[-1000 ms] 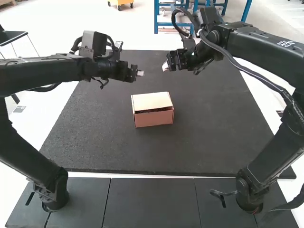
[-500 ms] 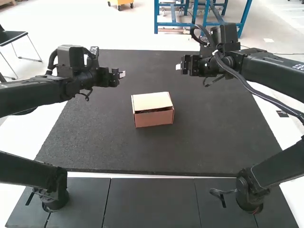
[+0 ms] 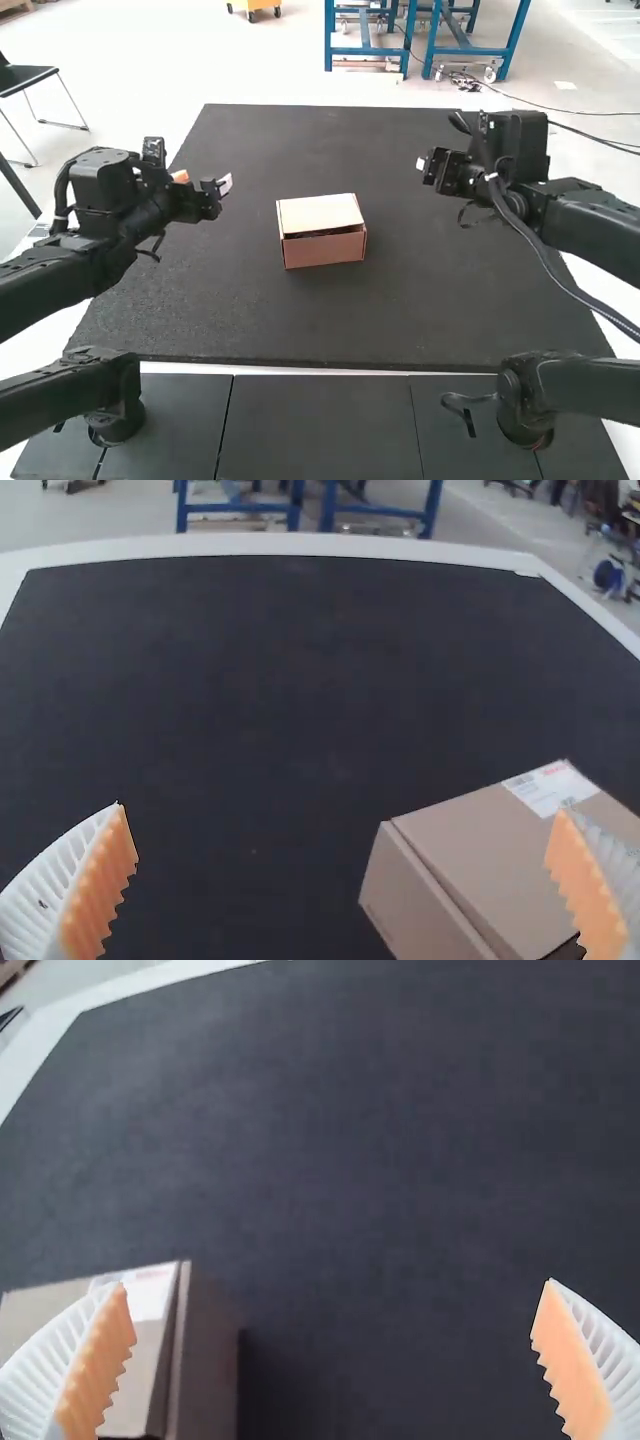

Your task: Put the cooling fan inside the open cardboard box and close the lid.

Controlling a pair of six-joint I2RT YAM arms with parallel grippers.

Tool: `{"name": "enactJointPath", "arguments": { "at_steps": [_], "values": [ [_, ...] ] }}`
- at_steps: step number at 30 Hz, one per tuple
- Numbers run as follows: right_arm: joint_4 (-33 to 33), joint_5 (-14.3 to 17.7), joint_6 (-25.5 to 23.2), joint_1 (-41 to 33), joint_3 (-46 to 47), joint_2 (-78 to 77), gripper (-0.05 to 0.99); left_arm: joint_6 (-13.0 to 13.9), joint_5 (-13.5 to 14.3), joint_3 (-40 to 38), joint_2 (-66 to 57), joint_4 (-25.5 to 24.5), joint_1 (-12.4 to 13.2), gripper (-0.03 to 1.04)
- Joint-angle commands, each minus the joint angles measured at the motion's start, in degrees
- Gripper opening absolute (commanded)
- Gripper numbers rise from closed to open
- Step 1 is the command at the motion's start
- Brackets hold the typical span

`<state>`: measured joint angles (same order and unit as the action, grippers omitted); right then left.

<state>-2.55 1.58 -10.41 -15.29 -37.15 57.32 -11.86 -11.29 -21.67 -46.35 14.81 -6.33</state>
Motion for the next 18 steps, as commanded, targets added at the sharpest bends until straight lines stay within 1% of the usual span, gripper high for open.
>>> {"name": "enactJointPath", "arguments": {
  "at_steps": [1, 2, 4, 5, 6, 8, 10, 13, 14, 16, 18],
  "values": [
    [-2.9, 1.93, -1.36, 2.54, 4.98, -5.02, 0.91, 0.08, 0.3, 2.25, 3.9, 0.4, 2.37, 0.96],
    [-3.61, 2.02, -0.57, 3.25, 6.91, -6.69, 0.91, 0.26, -0.31, 3.21, 5.04, -0.04, 2.99, 0.96],
    [-5.28, 2.46, 0.83, 4.74, 10.16, -10.21, 0.91, 1.05, -0.31, 5.41, 7.85, 0.13, 4.31, 0.96],
    [-6.15, 3.34, 2.42, 5.62, 11.57, -11.79, 0.91, 2.1, -0.31, 6.64, 9.17, 0.57, 4.83, 0.96],
    [-7.39, 3.43, 4.09, 6.5, 12.98, -13.46, 0.91, 2.98, -0.31, 7.87, 10.49, 0.84, 5.54, 0.96],
    [-8.53, 3.43, 5.41, 8.35, 15.44, -16.1, 0.91, 3.07, -0.4, 9.98, 13.04, 0.92, 6.59, 0.96],
    [-8.62, 2.99, 5.58, 10.19, 17.81, -17.86, 0.91, 3.07, -0.58, 11.74, 15.32, 0.75, 7.56, 0.96],
    [-10.81, 2.28, 5.58, 13.0, 21.06, -20.23, 0.91, 2.98, -0.75, 14.02, 18.49, 1.19, 8.79, 0.96],
    [-11.08, 1.67, 5.58, 13.97, 22.12, -21.02, 0.91, 2.98, -0.75, 14.9, 19.45, 1.19, 9.05, 0.96],
    [-12.22, 0.44, 5.58, 15.9, 24.31, -22.43, 0.91, 2.45, -2.07, 16.57, 21.56, 0.75, 9.49, 0.96],
    [-13.01, -1.06, 5.67, 17.66, 25.63, -24.01, 0.91, 2.37, -2.07, 18.33, 24.11, 0.57, 9.76, 0.96]
  ]
}}
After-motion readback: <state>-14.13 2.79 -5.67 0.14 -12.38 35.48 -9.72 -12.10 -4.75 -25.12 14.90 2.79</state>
